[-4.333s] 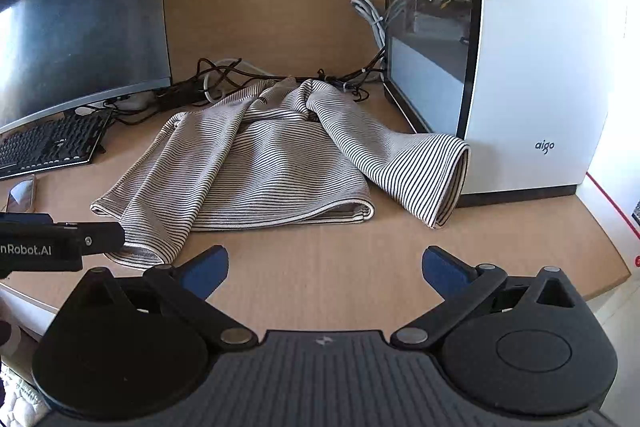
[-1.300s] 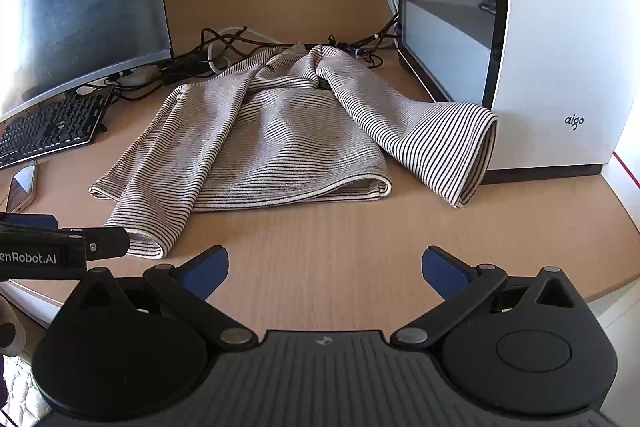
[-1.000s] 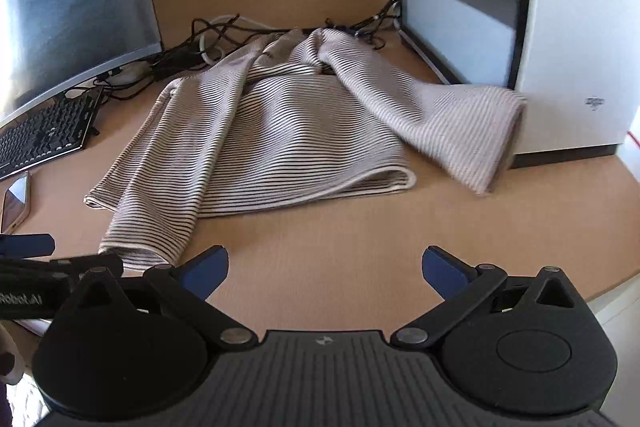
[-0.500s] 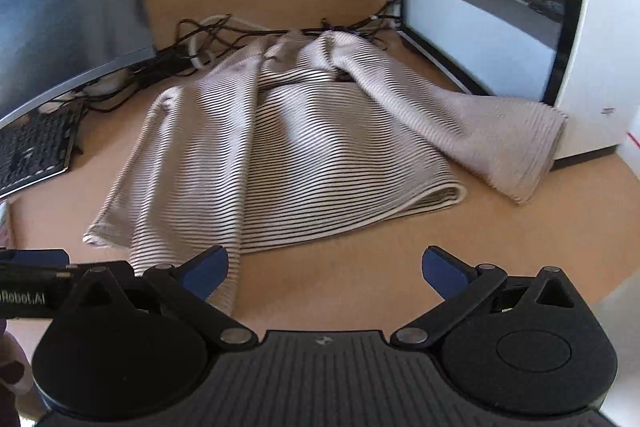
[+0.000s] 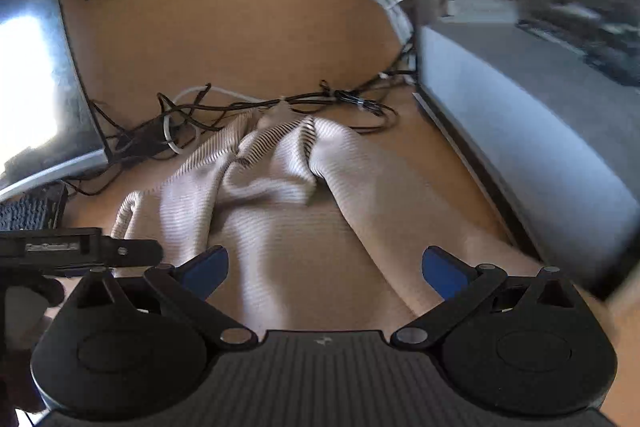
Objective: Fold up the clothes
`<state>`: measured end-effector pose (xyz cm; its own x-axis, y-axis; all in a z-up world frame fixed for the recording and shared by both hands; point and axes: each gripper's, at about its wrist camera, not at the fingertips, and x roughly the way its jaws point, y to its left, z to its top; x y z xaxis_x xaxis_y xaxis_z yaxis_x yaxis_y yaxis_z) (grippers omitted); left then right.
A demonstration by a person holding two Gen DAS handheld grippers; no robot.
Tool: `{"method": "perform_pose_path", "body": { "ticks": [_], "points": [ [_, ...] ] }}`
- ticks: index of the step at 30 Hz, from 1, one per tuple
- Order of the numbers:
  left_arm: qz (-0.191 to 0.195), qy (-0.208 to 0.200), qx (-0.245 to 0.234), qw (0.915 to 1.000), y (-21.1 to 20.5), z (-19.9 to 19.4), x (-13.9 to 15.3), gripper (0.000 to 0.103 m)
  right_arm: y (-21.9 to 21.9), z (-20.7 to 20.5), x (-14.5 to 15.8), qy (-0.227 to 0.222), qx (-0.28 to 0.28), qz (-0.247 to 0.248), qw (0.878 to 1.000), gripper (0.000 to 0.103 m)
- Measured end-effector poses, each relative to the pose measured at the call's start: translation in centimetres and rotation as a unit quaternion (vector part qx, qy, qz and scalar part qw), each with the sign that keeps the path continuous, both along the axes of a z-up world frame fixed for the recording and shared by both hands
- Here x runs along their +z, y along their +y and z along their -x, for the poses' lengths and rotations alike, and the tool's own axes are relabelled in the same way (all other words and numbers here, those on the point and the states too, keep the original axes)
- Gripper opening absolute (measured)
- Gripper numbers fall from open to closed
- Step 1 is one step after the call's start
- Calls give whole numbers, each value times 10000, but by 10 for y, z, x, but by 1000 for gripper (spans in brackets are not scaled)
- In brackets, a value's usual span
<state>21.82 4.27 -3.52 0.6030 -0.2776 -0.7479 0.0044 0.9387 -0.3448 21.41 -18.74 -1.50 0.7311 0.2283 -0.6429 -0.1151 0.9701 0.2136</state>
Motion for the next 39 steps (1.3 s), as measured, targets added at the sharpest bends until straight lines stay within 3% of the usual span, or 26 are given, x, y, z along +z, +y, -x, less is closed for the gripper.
{"method": "perform_pose_path", "body": {
  "ticks": [3,7,10,13,18,21,22,24,26,29,32,34,36,39],
  "points": [
    [151,253,190,9994,1,-20,-11,103,1,-32,-12,104,353,-329,9988,103],
    [372,385,516,9972,9,-24,-18,103,4,-62,-32,624,632,-1007,9909,103],
    [653,411,624,9951,15,-19,-20,103,3,-68,-44,1015,586,-1496,9818,103],
    [892,493,665,9926,18,-16,-20,103,5,-61,-45,1111,693,-1525,9796,103],
    [343,754,77,9965,3,-7,-15,103,2,-37,-49,1157,946,-1541,9767,103],
    [-3,673,-198,9975,-3,9,-13,101,0,-20,-50,1223,913,-1719,9732,103],
    [-125,620,-292,9976,-5,15,-13,97,-1,-14,-51,1240,880,-1785,9721,103],
    [-409,521,-413,9969,-3,28,-11,77,-4,-1,-52,1262,848,-1899,9700,103],
    [-617,497,-436,9959,6,42,-7,45,-7,13,-54,1271,850,-1977,9683,103],
    [-396,637,-419,9963,23,55,-6,32,-9,36,-55,1252,937,-1975,9677,103],
    [159,760,-382,9963,37,63,-7,22,-14,50,-54,1268,899,-2090,9655,103],
    [412,742,-402,9956,43,66,-9,22,-15,54,-53,1254,858,-2068,9665,103],
    [574,700,-497,9947,45,66,-9,32,-13,54,-52,1216,816,-2006,9687,103],
    [957,738,-651,9905,49,66,-12,57,-9,55,-51,1164,783,-1906,9716,103]
  ]
}}
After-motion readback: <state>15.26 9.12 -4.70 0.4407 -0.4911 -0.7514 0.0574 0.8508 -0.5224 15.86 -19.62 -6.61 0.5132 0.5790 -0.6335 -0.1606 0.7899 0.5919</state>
